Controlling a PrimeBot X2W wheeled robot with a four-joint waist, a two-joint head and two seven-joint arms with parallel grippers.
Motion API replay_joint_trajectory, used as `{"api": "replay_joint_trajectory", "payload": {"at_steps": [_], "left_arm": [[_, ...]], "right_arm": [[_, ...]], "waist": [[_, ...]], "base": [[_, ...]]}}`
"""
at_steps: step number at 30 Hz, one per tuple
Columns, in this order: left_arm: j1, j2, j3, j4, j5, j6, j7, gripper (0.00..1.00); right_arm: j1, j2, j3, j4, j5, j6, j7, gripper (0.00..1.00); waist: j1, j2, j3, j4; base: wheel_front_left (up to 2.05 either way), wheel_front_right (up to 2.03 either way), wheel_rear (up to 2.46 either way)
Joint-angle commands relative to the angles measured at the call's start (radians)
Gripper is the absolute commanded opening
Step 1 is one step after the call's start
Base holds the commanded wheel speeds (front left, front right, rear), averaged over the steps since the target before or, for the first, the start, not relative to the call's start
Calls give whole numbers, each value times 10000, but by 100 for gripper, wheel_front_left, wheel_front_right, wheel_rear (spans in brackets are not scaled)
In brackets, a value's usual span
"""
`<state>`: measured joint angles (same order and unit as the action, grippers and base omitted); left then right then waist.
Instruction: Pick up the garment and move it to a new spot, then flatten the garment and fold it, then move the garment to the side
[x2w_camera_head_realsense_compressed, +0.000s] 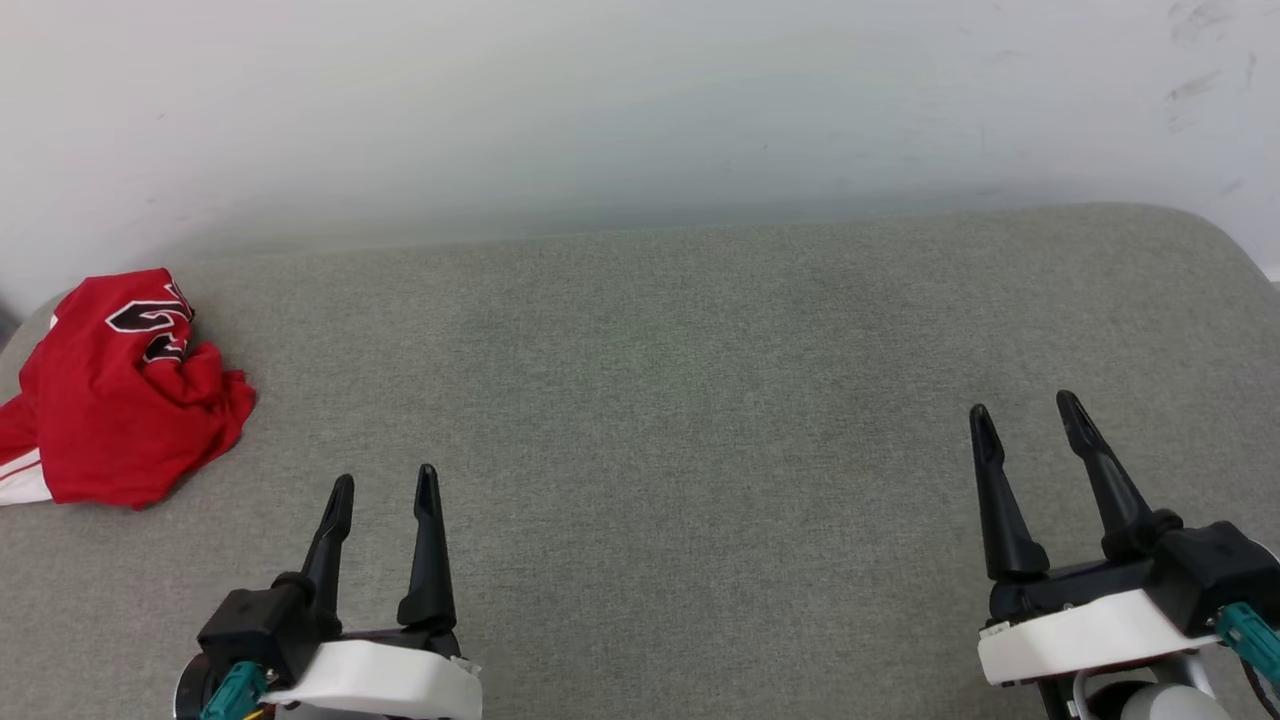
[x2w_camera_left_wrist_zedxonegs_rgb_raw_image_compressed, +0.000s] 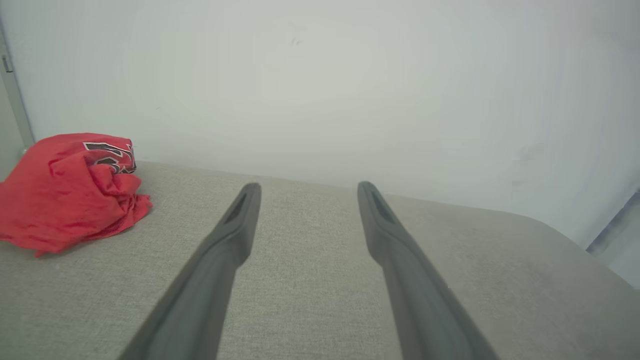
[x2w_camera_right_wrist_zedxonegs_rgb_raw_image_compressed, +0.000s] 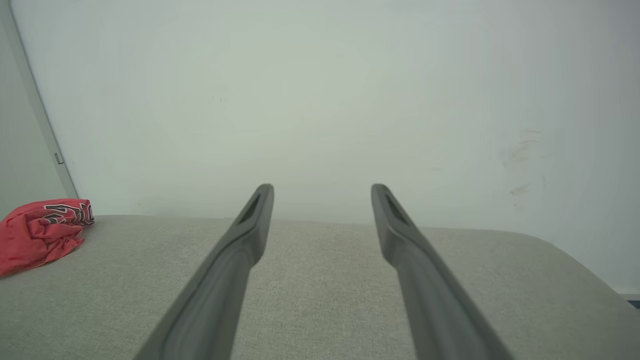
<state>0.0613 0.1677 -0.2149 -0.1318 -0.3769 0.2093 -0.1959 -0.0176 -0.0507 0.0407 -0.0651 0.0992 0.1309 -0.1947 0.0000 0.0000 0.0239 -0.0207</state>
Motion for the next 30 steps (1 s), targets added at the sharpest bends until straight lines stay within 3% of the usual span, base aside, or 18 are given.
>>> {"api": "replay_joint_trajectory", "payload": {"at_steps": [1,10,13,19,30], "left_arm": [[116,-61,125,-120,118,-154,-70,100],[594,-951,1441,362,493,-2173,-260,100],[691,-1076,1743,579,863,-2626,-320,100],[750,-1159,1870,810,1659,-2960,-438,100],[784,-1175,1957,809,2291,-3009,-669,100]], "right_arm": [[69,2,-10,-116,-30,-3,-84,100],[313,4,-261,323,553,-3,-269,100],[368,5,-258,437,431,-3,-332,100],[425,6,-217,513,86,-3,-451,100],[530,8,58,452,-702,-3,-681,100]], "waist": [[0,0,0,-2],[0,0,-23,-33],[0,0,-30,-44],[0,0,-39,-67],[0,0,-27,81]], "base": [[0,0,0],[0,0,0],[0,0,0],[0,0,0],[0,0,0]]}}
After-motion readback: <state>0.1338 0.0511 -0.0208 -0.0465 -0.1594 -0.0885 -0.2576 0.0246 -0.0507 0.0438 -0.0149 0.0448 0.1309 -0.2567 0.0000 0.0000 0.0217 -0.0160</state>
